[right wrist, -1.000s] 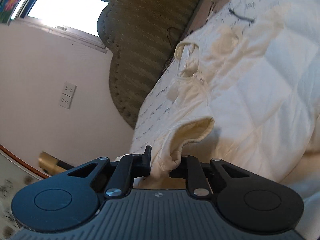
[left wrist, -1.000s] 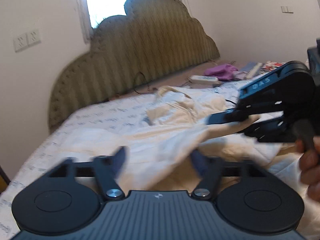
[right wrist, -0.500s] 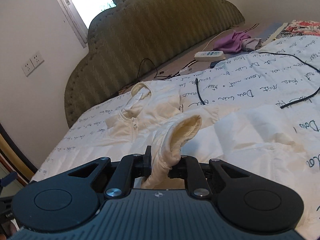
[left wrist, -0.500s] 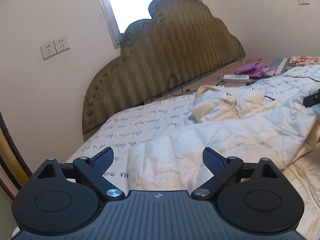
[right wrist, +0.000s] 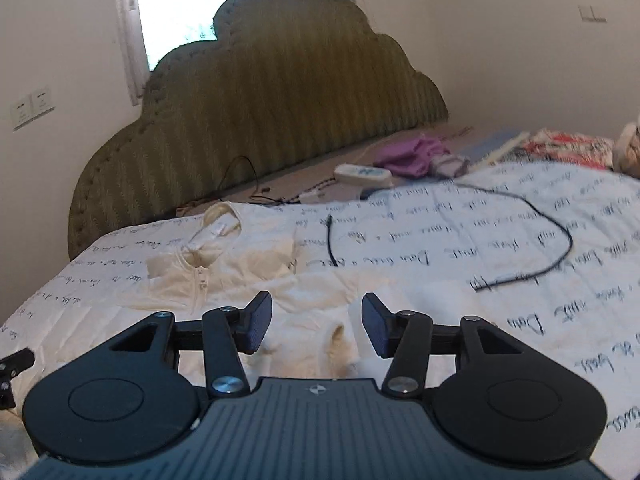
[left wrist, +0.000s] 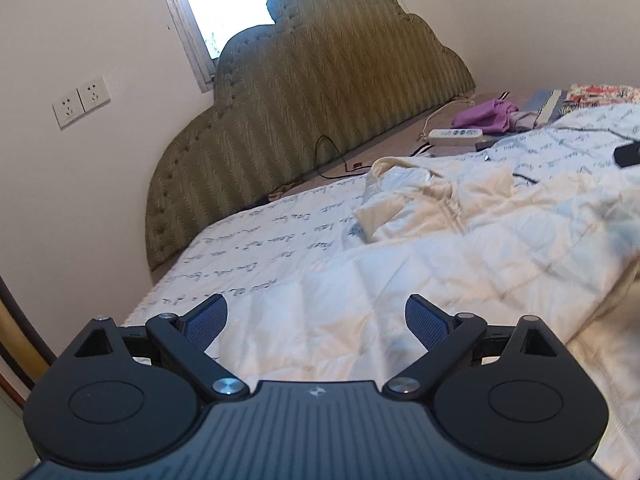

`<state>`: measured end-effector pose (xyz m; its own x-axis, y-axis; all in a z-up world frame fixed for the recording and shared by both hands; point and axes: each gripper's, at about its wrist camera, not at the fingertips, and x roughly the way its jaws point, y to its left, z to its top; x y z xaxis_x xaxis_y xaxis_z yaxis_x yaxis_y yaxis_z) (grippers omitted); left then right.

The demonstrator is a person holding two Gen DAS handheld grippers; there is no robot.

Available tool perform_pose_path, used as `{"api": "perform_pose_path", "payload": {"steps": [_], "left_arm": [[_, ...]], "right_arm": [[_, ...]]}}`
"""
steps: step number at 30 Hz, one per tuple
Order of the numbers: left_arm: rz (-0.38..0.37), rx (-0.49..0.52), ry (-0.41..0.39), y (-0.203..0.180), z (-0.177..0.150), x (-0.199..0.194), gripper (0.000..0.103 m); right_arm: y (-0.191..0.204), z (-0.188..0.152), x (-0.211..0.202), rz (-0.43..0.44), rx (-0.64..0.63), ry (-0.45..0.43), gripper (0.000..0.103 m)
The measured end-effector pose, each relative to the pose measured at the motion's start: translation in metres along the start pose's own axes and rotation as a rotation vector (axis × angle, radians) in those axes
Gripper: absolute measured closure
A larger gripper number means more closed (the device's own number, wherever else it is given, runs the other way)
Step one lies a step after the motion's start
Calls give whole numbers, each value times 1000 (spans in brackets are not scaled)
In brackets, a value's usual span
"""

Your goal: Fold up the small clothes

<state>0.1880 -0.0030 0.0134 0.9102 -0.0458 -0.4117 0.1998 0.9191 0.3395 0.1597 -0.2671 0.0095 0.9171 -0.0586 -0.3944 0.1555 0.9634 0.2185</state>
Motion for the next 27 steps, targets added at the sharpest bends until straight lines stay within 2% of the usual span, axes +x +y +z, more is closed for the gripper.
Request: {"api": "perform_pose_path", "payload": {"steps": [2, 4, 7, 8, 11, 13, 14, 16, 18, 21, 24, 27], "left_arm": [[-23, -32, 27, -6, 4, 9, 3], [-33, -30, 81, -13, 1, 23, 3], [-29, 4, 142, -21, -13, 33, 3], [-32, 11, 137, -22, -18, 31, 3], [-17, 26, 94, -16, -24, 15, 3], [-15, 22, 69, -5, -28, -4, 3], [-29, 19, 51, 2, -33, -15, 3], [-50, 34, 31, 15, -46, -36, 3], [-40, 66, 20, 24, -63, -56, 3], [-27, 121, 52, 32, -89, -74, 3], [-28, 152, 123, 31, -112, -80, 3], [-25, 107, 137, 33, -123, -91, 3]], "right_arm": [[17, 0, 7, 35, -95, 32, 47], [29, -6, 21, 62, -156, 110, 49], [32, -22, 43, 34, -218, 251, 48], [30, -25, 43, 24, -215, 255, 48], [19, -22, 19, 57, -142, 186, 45], [6, -20, -4, 96, -88, 157, 32], [-1, -20, -15, 117, -65, 147, 31], [-21, -27, -40, 157, -46, 155, 25], [-36, -39, -66, 147, -75, 173, 25], [-52, -64, -100, 136, -124, 218, 25], [-56, -89, -127, 137, -125, 260, 25], [-56, -108, -145, 147, -82, 272, 23]]}}
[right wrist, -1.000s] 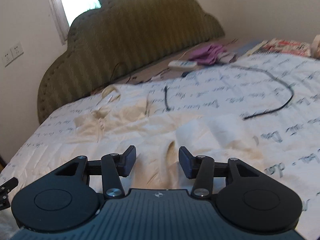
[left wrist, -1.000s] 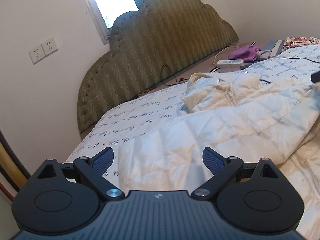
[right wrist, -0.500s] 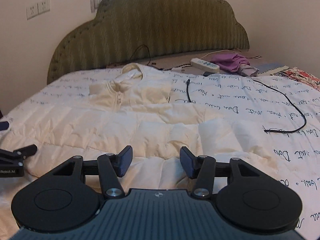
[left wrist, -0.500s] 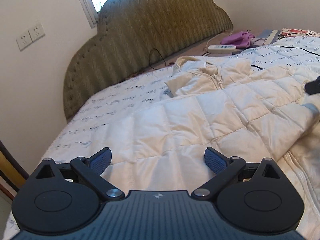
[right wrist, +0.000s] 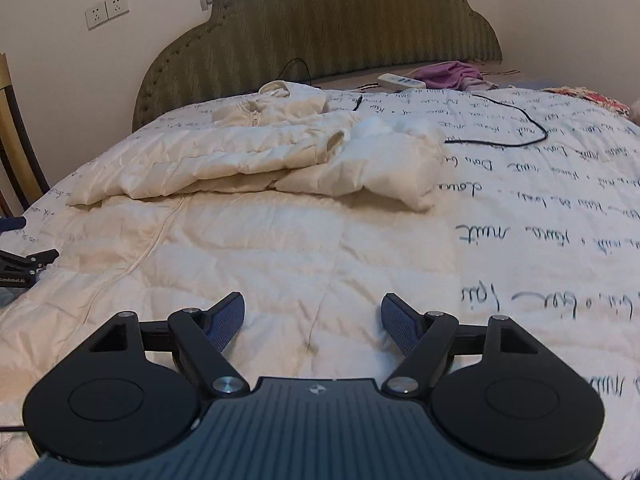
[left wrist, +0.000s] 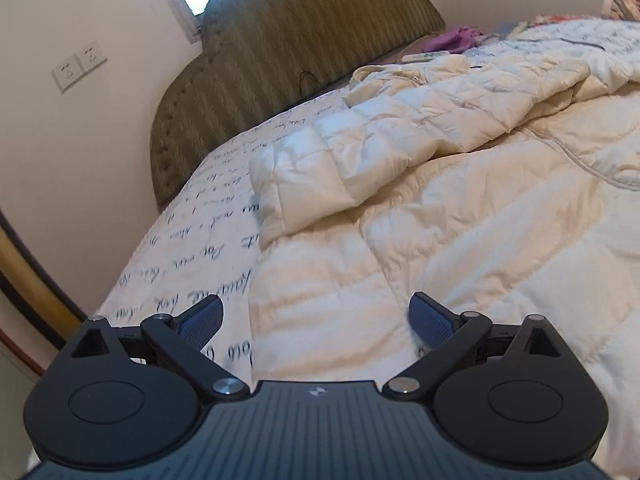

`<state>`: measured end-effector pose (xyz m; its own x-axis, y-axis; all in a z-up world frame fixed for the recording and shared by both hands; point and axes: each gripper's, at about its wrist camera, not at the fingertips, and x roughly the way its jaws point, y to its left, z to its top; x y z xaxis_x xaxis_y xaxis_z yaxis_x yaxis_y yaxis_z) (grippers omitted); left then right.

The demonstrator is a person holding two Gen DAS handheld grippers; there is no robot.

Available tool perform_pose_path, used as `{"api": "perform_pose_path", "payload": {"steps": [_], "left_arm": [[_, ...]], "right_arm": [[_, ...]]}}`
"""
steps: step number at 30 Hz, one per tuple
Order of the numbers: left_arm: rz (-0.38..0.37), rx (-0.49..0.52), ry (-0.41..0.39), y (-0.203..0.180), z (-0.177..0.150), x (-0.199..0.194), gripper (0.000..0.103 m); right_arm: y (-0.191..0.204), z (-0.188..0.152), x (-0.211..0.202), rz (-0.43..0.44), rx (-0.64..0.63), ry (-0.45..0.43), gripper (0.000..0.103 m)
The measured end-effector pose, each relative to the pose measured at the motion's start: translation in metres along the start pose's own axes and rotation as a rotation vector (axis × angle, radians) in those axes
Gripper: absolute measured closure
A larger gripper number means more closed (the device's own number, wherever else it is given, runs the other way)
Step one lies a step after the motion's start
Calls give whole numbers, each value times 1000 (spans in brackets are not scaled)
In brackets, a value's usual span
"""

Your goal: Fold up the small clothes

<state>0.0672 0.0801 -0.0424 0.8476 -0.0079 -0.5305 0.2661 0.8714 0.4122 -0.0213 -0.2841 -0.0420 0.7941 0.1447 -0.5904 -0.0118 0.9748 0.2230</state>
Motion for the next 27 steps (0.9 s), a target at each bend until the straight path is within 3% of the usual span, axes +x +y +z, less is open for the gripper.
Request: {"api": "perform_pose_path", "payload": {"steps": [3, 6, 8, 16, 19, 22, 27], "left_arm": [[-32, -30, -1, 0, 0, -10, 3], [-15, 21, -6, -2, 1, -23, 3], [-20, 58, -19, -3, -2, -36, 3], [-108, 178, 8, -15, -24, -81, 3], [-58, 281, -30, -25, -19, -89, 3], [-41, 281, -57, -26, 2, -86, 3], [-147, 130, -97, -29, 53, -65, 3]], "right_arm": [[7, -12, -9, 30, 18, -14, 25], [17, -12, -15, -70, -77, 16, 26], [17, -12, -25, -75, -103, 40, 26], [14, -36, -71, -1, -126, 223, 19], [27, -32, -79, -19, -230, 284, 19], [39, -5, -82, -47, -295, 225, 19], [57, 62, -50, 51, -288, 4, 7]]}}
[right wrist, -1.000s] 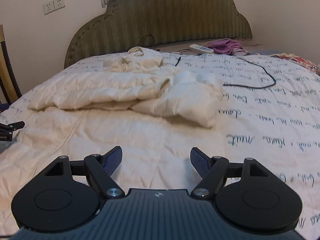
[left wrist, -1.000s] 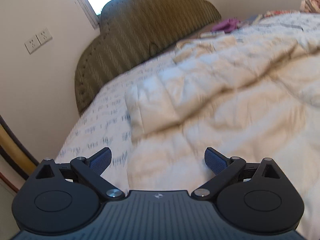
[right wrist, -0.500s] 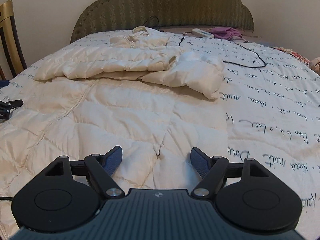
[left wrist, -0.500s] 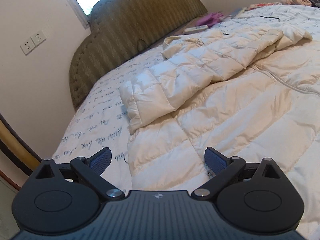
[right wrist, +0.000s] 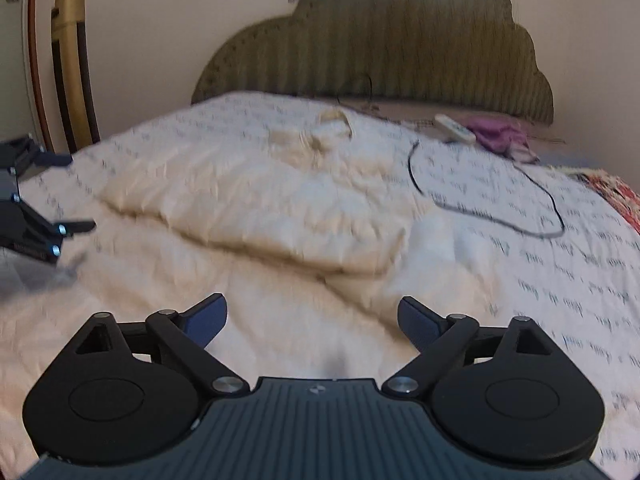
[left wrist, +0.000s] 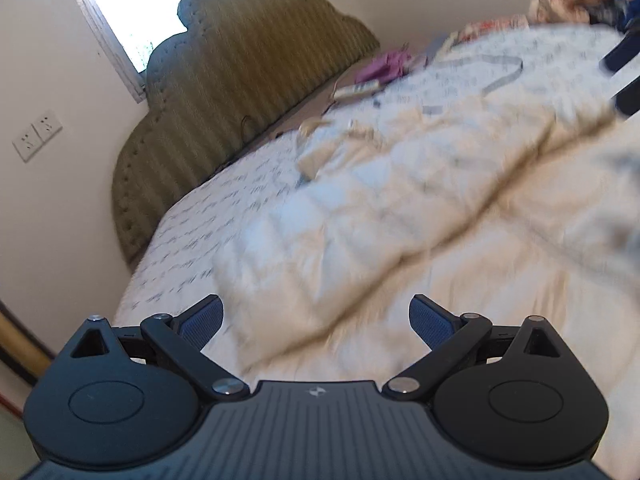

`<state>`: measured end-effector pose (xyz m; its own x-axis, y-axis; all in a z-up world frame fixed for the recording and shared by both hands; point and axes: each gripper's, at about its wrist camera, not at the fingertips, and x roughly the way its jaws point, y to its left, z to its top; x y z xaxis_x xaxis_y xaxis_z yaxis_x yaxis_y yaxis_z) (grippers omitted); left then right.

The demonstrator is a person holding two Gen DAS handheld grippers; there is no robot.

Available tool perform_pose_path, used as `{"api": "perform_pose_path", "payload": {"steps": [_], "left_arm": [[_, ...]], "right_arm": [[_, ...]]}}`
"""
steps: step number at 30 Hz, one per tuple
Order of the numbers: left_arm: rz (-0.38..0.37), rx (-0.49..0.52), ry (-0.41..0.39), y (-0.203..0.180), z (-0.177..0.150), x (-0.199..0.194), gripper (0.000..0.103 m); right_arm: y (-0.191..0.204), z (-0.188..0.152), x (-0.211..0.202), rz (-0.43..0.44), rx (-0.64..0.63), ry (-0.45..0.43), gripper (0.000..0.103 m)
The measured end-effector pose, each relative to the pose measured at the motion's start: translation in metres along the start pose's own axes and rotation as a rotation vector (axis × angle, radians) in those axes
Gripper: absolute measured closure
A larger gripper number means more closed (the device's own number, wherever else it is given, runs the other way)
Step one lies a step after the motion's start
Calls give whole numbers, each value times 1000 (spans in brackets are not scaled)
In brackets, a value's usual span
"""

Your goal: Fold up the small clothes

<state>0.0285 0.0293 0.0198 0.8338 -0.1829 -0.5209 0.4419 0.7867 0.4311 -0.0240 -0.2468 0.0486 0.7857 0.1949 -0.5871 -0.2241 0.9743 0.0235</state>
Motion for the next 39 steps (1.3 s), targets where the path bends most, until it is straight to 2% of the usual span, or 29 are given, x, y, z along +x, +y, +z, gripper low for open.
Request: {"api": "perform_pose_path", "payload": {"steps": [2, 4, 8, 11, 14, 17, 21, 27, 32, 39], "left_arm": [[-1, -65, -6, -1, 19, 18, 3], [-17, -122, -6, -1, 35, 38, 3], [9, -199, 42, 1, 55, 77, 3], [29, -252, 55, 2, 67, 100, 3], [25, -308, 76, -4, 75, 124, 3], [47, -312, 65, -20, 74, 140, 3], [69, -294, 60, -34, 59, 156, 1], [71, -323, 19, -38, 44, 162, 0], [75, -306, 7, -44, 42, 166, 0], [57, -321, 15, -42, 41, 170, 0]], "right_arm": [[-2, 22, 36, 17, 31, -28, 7], [-8, 34, 80, 37, 98, 3, 8], [-29, 27, 150, 69, 234, 183, 14], [-37, 38, 147, 65, 249, 143, 16], [-42, 73, 139, 14, 231, 43, 15], [-51, 109, 153, -7, 216, -12, 15], [-61, 148, 201, -75, 202, 14, 17], [-58, 183, 279, -207, 131, 43, 18], [-61, 210, 338, -252, 167, 18, 20], [-54, 237, 413, -306, 158, 49, 30]]}}
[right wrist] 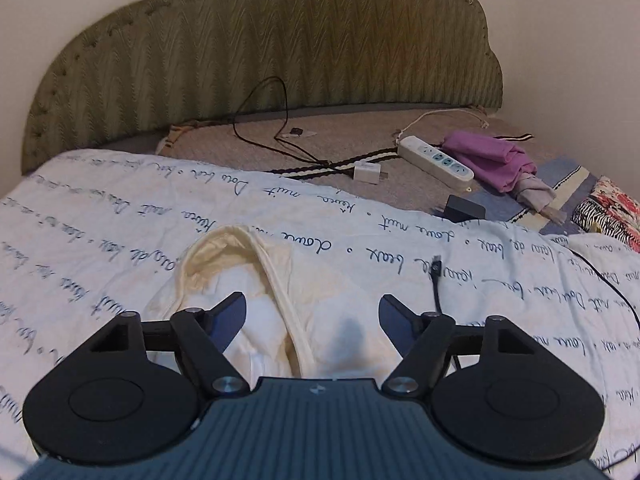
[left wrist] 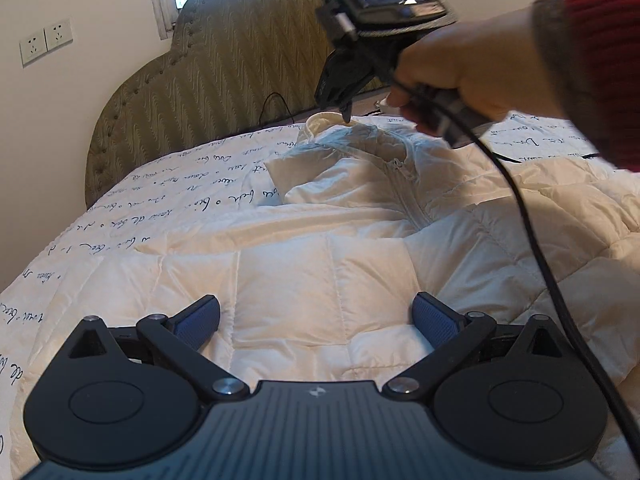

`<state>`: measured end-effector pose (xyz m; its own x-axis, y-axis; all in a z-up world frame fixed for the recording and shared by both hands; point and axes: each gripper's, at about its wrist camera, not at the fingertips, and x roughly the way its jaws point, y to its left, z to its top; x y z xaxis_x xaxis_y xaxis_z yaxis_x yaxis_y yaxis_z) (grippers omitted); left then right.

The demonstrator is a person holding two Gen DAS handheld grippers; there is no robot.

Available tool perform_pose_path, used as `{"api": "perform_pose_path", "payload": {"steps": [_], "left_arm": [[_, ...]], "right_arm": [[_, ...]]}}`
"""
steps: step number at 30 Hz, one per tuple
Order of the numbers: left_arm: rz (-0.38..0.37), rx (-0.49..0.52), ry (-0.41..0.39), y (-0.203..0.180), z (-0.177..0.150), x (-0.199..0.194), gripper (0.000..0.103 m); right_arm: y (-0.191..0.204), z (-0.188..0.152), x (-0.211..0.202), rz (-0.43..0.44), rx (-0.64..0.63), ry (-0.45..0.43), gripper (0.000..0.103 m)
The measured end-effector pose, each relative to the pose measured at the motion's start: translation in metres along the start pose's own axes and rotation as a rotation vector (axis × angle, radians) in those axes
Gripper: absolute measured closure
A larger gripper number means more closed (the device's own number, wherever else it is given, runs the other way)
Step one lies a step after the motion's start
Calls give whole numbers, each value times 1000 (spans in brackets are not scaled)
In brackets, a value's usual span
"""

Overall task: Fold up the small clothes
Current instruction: 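Grasp the hood rim with the right tool, then lift the hood with the right tool and fold it down onto the jacket, open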

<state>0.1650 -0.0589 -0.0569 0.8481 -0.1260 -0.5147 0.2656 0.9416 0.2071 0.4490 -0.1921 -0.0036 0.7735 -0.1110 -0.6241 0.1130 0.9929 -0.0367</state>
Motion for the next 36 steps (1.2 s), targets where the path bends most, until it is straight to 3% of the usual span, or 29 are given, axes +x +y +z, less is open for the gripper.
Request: {"api": "perform_pose_path", "payload": {"steps": [3, 5, 7, 9, 13, 22, 36], "left_arm": [[-1, -1, 2, 1, 0, 2, 0], [-1, 0, 1, 1, 0, 2, 0], [-2, -1, 1, 1, 0, 2, 0], [-3, -3, 2, 2, 1, 3, 0], [-4, -3, 2, 2, 1, 4, 0], [-6, -6, 2, 2, 0, 4, 0], [-10, -11, 2, 5, 0, 5, 0]], "right_arm": [[10, 5, 23, -31, -27, 7, 35], [14, 7, 36, -48, -40, 15, 52], [12, 9, 42, -36, -7, 14, 87], [9, 9, 37, -22, 31, -19, 96], [-2, 10, 10, 16, 59, -107, 97], [-38, 11, -94, 87, 48, -299, 97], [-59, -24, -186, 106, -5, -328, 97]]}}
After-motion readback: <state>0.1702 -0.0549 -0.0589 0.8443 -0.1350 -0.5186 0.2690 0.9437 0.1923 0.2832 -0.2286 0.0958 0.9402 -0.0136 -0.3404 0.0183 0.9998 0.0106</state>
